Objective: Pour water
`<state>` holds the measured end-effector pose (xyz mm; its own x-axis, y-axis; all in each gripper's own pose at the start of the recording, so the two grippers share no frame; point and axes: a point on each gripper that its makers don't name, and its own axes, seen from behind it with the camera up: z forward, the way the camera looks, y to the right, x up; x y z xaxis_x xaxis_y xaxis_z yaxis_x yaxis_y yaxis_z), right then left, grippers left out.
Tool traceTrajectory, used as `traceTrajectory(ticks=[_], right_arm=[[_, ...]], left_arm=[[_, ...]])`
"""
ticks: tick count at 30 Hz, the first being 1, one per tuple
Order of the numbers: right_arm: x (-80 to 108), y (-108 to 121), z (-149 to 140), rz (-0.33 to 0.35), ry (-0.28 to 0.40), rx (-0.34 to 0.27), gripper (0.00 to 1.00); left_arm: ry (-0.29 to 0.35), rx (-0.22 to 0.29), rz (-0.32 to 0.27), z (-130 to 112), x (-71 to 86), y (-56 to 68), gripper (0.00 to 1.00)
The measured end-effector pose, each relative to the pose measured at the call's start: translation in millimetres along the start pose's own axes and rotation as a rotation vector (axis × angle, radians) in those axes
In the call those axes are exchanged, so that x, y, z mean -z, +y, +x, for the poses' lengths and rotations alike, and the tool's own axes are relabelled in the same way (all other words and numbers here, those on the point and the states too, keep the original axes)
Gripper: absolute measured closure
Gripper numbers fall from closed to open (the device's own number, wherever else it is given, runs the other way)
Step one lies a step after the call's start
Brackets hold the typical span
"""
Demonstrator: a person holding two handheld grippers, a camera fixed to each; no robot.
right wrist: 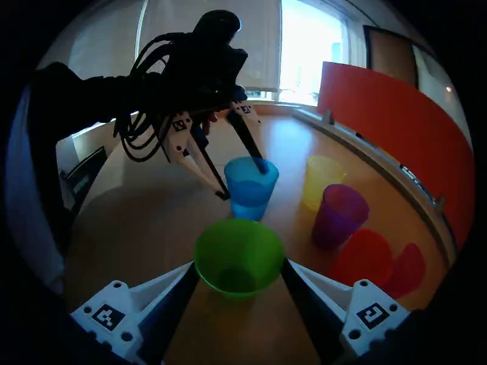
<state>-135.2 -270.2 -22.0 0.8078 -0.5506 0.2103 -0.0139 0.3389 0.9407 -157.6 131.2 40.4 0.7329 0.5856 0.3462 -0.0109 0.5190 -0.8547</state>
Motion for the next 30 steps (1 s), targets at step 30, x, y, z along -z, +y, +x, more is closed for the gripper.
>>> traceTrajectory(ticks=[30], right_arm=[[-9.4, -3, 8, 0.009, 0.019, -0.010, 0.07]], left_arm=[[0.007, -0.017, 0.006, 2, -12.1, 4.0, 0.15]])
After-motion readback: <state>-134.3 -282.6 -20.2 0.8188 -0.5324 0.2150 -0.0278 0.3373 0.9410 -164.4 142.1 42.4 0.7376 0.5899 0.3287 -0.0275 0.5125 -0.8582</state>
